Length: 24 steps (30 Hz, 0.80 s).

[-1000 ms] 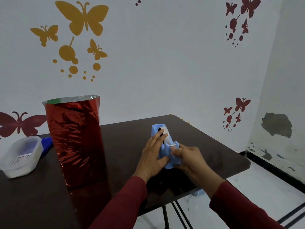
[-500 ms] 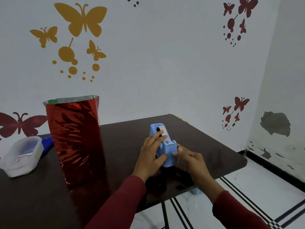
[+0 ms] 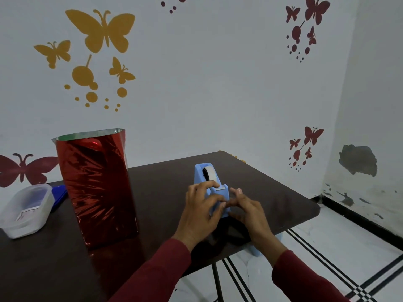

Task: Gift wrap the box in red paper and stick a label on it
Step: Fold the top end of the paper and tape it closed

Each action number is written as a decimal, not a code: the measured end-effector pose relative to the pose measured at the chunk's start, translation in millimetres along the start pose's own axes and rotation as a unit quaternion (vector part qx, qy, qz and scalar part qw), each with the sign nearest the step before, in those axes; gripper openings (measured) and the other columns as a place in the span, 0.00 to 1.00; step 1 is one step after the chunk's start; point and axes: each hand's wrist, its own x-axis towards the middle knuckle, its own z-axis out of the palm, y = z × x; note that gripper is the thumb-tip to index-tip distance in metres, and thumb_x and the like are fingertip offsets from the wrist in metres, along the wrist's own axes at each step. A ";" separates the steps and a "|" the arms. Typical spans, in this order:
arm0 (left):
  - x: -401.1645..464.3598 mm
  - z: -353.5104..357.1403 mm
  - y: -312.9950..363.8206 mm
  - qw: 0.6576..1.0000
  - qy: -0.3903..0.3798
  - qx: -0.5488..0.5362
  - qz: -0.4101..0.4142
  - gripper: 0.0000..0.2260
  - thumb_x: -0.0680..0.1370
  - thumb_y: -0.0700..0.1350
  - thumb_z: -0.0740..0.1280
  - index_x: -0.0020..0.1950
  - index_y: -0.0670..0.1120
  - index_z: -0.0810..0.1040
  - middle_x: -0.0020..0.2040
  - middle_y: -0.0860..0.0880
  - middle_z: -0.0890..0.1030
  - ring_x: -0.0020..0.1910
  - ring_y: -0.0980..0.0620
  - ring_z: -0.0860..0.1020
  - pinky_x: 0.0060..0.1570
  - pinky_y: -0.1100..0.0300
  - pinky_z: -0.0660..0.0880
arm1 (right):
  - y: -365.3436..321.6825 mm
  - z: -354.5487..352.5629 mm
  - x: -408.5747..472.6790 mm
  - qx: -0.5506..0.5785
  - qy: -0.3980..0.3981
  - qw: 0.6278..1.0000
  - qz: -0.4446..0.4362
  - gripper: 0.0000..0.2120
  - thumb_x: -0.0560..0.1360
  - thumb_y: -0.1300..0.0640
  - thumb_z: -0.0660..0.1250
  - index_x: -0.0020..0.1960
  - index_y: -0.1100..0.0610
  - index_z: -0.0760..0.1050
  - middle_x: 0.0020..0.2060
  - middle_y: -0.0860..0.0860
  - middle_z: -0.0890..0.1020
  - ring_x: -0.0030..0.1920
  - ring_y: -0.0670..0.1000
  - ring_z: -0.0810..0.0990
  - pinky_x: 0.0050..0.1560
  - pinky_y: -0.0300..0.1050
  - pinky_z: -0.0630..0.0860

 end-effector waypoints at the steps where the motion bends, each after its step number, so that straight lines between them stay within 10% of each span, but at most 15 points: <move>1: 0.1 -0.1 -0.3 1.000 0.009 0.000 0.004 0.02 0.81 0.52 0.70 0.51 0.56 0.81 0.66 0.59 0.71 0.64 0.54 0.65 0.57 0.48 0.74 | 0.4 -0.1 1.7 0.007 0.003 1.000 0.009 0.28 0.77 0.38 0.60 0.45 0.60 0.88 0.56 0.40 0.86 0.59 0.40 0.82 0.51 0.38 0.81; 5: 1.1 1.7 2.4 0.997 0.039 0.030 0.055 0.04 0.79 0.49 0.72 0.51 0.51 0.84 0.61 0.56 0.73 0.62 0.53 0.67 0.56 0.50 0.75 | 7.0 -3.6 12.5 0.032 0.043 0.997 0.058 0.26 0.82 0.43 0.63 0.44 0.63 0.88 0.59 0.48 0.85 0.62 0.48 0.81 0.64 0.48 0.79; 10: 2.3 1.5 2.0 0.997 0.059 0.010 0.048 0.03 0.79 0.48 0.71 0.50 0.49 0.83 0.58 0.55 0.74 0.59 0.52 0.69 0.54 0.52 0.75 | 4.4 -3.1 10.3 0.091 0.084 0.991 0.060 0.08 0.80 0.60 0.68 0.53 0.56 0.86 0.54 0.53 0.87 0.58 0.54 0.84 0.56 0.50 0.82; 14: 1.8 -1.0 -3.2 0.997 0.073 -0.029 0.001 0.06 0.80 0.49 0.69 0.50 0.49 0.83 0.58 0.55 0.74 0.59 0.52 0.69 0.57 0.55 0.74 | 8.3 -6.3 2.8 0.039 0.056 0.997 -0.027 0.24 0.74 0.75 0.66 0.61 0.53 0.83 0.57 0.47 0.87 0.60 0.48 0.83 0.55 0.45 0.83; 24: -1.1 -3.1 -2.6 0.999 0.023 -0.030 -0.009 0.05 0.81 0.49 0.69 0.50 0.50 0.82 0.59 0.57 0.73 0.60 0.53 0.68 0.58 0.60 0.73 | 14.8 -5.0 -0.7 -0.037 0.070 0.994 -0.078 0.12 0.74 0.63 0.77 0.56 0.53 0.86 0.50 0.49 0.88 0.53 0.49 0.86 0.54 0.44 0.84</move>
